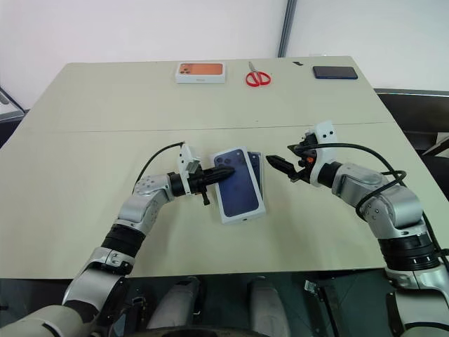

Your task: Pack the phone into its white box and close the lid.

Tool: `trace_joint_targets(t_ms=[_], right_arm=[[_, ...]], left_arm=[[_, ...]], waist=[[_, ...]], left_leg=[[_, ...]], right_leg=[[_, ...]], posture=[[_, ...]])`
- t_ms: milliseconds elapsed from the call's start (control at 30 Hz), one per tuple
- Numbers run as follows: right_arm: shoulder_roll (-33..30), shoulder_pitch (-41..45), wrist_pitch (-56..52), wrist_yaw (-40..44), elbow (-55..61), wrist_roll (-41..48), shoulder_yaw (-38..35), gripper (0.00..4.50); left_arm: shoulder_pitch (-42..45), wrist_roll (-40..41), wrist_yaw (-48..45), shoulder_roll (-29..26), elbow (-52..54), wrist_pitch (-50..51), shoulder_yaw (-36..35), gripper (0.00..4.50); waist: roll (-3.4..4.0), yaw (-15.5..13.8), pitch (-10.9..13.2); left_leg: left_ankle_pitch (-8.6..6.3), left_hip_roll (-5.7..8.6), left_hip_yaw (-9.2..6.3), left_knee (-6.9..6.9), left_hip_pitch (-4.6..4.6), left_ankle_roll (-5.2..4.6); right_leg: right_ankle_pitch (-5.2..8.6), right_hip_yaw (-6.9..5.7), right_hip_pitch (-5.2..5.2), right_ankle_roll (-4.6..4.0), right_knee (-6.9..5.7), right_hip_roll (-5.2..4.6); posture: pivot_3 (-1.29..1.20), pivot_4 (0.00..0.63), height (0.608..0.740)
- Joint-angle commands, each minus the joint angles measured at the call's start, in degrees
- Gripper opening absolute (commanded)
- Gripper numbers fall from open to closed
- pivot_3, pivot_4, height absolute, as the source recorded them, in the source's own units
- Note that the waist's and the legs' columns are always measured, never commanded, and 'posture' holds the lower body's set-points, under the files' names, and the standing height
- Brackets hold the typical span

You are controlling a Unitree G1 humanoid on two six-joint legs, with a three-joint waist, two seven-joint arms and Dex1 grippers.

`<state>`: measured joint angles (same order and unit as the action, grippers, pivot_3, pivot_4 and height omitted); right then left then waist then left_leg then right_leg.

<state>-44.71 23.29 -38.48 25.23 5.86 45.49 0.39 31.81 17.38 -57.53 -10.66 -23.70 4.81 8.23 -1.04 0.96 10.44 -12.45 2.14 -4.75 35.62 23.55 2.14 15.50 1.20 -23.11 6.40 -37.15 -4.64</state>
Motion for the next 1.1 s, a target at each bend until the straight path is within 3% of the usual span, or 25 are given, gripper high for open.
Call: trace_joint_targets(t_ms=[33,200,267,400,500,533,800,1100], right_arm=[[-0.6,-0.8,6.2,3.9,2.1,-8.6,1.2,4.26],[0.7,-3.4,9.7,7.6,2.3,-15.4,2.7,4.26],[1.2,-3.8,11.5,8.7,2.2,-17.4,2.3,3.74],[2.5,-4.3,13.1,9.9,1.9,-20.4,2.6,1.87],[3.2,-4.5,14.1,11.7,1.9,-22.6,3.4,0.2],[3.7,-4.4,14.2,11.8,1.9,-23.3,3.5,0.04],[5.6,-3.6,15.2,15.2,1.9,-27.3,5.0,0.04],[6.3,-4.0,15.7,17.2,3.2,-28.5,4.4,0.04]], left_arm=[[1.6,-0.4,-1.0,-0.8,-0.7,-1.7,-0.8,0.27],[0.8,-0.6,-1.3,-3.5,0.9,-2.0,-2.0,0.27],[-0.4,0.1,-2.1,-5.6,3.0,-0.8,-2.6,0.27],[-2.5,1.4,-3.2,-9.2,6.0,3.5,-3.3,0.27],[-3.6,0.6,-4.1,-11.7,6.7,5.9,-2.8,0.27],[-3.6,0.7,-4.1,-12.0,6.7,6.5,-2.8,0.27],[-1.2,-0.1,-4.6,-11.1,4.8,11.9,-0.7,0.27],[3.5,-2.1,-3.6,-6.6,-2.8,7.9,-0.7,0.27]], waist=[[0.0,-0.2,0.0],[-0.01,-0.3,0.0],[-0.01,-0.2,0.0],[0.0,0.0,0.0],[0.0,-0.2,0.0],[0.01,-0.2,0.0],[0.0,-0.3,0.0],[0.0,-0.2,0.0]], left_leg=[[0.0,0.0,0.0,0.01,0.0,0.0],[0.0,0.03,-0.01,0.03,0.0,0.0],[0.0,0.02,-0.03,0.05,0.0,0.0],[0.0,0.0,-0.07,0.03,0.0,0.01],[0.0,0.0,-0.09,0.03,-0.01,0.01],[0.0,0.0,-0.09,0.03,-0.01,0.01],[0.0,0.02,-0.08,0.05,-0.01,0.01],[0.0,0.03,-0.06,0.05,-0.02,0.01]], right_leg=[[0.0,0.0,0.0,0.0,0.0,-0.01],[0.0,0.0,0.02,0.01,0.01,-0.05],[0.0,0.01,0.03,0.0,0.0,-0.06],[0.0,0.01,0.02,0.0,0.0,-0.03],[0.0,0.01,0.02,0.0,-0.01,-0.04],[0.0,0.02,0.02,0.0,0.0,-0.05],[0.0,0.0,0.06,0.0,0.0,-0.08],[0.0,-0.01,0.05,0.0,-0.01,-0.05]], posture=[[0.0,0.15,0.74],[0.0,0.15,0.74],[0.0,0.15,0.74],[0.0,0.15,0.74],[0.0,0.15,0.74],[0.0,0.15,0.74],[0.0,0.15,0.74],[0.0,0.15,0.74]])
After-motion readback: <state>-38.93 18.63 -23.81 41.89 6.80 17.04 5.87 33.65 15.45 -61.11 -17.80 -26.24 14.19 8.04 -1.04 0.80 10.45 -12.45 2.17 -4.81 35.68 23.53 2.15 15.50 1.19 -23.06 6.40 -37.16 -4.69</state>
